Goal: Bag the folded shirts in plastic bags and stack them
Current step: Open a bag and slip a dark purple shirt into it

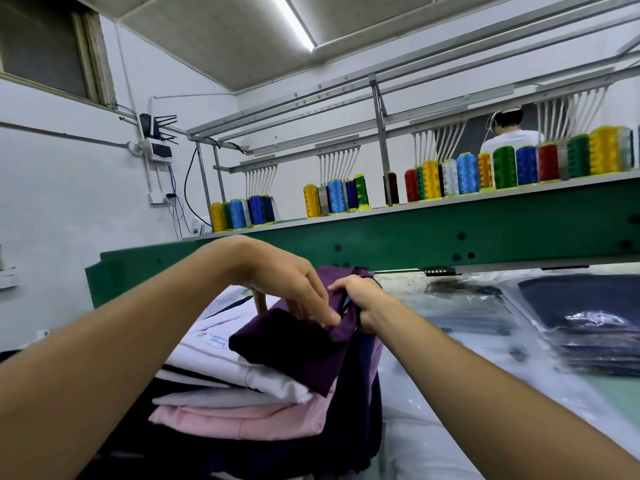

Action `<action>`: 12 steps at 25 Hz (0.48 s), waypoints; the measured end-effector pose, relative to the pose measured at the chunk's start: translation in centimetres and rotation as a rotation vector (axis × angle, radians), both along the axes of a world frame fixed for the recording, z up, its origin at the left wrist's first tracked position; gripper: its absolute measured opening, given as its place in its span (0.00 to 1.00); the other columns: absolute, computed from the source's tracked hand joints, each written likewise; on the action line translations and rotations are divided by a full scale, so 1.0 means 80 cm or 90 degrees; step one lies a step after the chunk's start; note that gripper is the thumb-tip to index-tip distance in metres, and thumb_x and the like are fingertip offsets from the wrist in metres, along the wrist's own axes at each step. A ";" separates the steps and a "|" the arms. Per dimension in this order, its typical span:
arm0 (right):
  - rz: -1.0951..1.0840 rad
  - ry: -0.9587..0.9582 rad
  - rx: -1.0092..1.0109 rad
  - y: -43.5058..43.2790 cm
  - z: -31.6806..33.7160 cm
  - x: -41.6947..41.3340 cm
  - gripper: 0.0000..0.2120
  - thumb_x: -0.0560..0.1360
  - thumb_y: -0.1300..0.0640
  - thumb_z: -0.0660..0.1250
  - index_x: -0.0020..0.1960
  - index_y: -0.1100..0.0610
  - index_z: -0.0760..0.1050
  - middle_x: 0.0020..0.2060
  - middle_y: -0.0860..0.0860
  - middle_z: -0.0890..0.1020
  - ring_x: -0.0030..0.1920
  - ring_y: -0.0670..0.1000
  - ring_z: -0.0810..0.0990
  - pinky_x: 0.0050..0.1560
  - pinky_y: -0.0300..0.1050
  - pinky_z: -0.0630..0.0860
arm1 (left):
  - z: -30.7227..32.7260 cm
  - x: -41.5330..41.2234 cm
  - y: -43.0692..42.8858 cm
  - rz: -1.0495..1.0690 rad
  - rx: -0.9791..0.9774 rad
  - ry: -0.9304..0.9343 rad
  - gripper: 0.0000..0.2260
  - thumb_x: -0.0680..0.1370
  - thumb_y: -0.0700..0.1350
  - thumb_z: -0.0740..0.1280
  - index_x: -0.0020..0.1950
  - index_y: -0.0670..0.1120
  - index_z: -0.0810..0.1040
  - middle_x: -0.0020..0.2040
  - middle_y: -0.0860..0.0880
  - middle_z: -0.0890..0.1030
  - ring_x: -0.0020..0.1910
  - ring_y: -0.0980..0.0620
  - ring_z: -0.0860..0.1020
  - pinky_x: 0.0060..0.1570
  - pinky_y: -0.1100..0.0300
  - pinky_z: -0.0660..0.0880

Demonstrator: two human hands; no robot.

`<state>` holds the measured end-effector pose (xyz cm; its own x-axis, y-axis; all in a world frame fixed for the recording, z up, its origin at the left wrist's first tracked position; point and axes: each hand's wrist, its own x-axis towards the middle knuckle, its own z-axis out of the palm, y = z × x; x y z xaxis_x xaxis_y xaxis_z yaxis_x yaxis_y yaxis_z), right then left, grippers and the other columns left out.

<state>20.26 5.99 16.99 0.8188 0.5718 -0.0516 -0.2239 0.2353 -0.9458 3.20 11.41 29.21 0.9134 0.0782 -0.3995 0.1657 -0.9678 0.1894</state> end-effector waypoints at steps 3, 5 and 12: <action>-0.082 -0.046 0.021 0.004 0.005 -0.004 0.09 0.66 0.74 0.66 0.42 0.63 0.74 0.41 0.61 0.76 0.43 0.58 0.76 0.44 0.51 0.74 | -0.011 0.026 0.031 0.123 0.013 -0.199 0.19 0.79 0.61 0.65 0.46 0.45 0.78 0.43 0.46 0.84 0.38 0.52 0.82 0.44 0.51 0.83; -0.084 -0.063 0.077 -0.001 0.012 -0.003 0.12 0.67 0.75 0.63 0.44 0.61 0.74 0.40 0.58 0.77 0.41 0.56 0.76 0.42 0.49 0.74 | -0.031 0.049 0.054 0.243 0.060 -0.351 0.21 0.80 0.60 0.64 0.51 0.40 0.73 0.43 0.43 0.81 0.36 0.48 0.81 0.41 0.52 0.82; -0.073 -0.153 0.138 -0.095 0.057 0.026 0.17 0.69 0.76 0.60 0.55 0.65 0.77 0.37 0.57 0.82 0.35 0.54 0.82 0.37 0.45 0.80 | -0.073 0.150 -0.012 0.189 -0.508 -0.537 0.26 0.76 0.59 0.71 0.68 0.47 0.71 0.54 0.52 0.84 0.50 0.52 0.84 0.48 0.57 0.81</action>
<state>22.34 -1.58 21.59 0.8525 0.4518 0.2628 0.0382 0.4476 -0.8934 15.22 10.46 23.34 0.8992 0.3323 0.2847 -0.1021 -0.4733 0.8750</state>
